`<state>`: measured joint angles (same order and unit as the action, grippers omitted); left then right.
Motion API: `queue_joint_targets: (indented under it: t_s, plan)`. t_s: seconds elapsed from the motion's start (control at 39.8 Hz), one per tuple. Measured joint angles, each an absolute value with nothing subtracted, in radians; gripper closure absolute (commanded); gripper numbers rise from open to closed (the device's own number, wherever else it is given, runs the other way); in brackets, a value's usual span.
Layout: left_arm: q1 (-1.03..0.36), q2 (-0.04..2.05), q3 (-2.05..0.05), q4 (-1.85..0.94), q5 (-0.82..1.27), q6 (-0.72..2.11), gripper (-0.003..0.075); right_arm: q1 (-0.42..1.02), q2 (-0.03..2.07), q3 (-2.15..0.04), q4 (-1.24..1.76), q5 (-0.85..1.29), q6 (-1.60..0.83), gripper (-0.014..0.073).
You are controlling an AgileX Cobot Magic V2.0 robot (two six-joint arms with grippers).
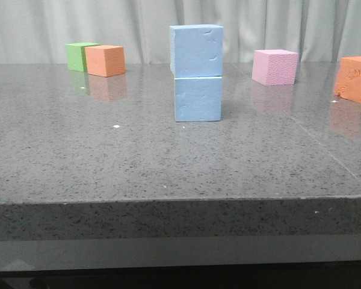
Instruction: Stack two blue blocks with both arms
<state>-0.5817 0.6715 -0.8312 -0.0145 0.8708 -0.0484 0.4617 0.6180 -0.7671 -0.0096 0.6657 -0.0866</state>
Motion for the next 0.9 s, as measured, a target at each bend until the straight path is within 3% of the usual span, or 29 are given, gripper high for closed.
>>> queue_joint_targets:
  t_s: [0.1,0.2,0.4,0.55,0.63,0.9]
  plan:
    - [-0.582,0.667,-0.811,-0.012,0.859,-0.048,0.0225,0.462,0.618,-0.767,-0.010,0.666,-0.087,-0.0019]
    - [-0.582,0.667,-0.804,-0.012,0.849,-0.048,0.0347,0.462,0.618,-0.767,-0.010,0.666,-0.087,0.0039]
    - [-0.582,0.667,-0.802,-0.012,0.821,-0.048,0.0600,0.462,0.618,-0.767,-0.010,0.666,-0.087,0.0403]
    - [-0.582,0.667,-0.802,-0.012,0.801,-0.048,0.0740,0.462,0.618,-0.767,-0.010,0.666,-0.087,0.0610]
    - [-0.582,0.667,-0.802,-0.012,0.792,-0.048,0.0741,0.462,0.618,-0.767,-0.010,0.666,-0.087,0.0667]
    - [-0.582,0.667,-0.802,-0.010,0.788,-0.048,0.0741,0.462,0.618,-0.767,-0.010,0.666,-0.087,0.0662]
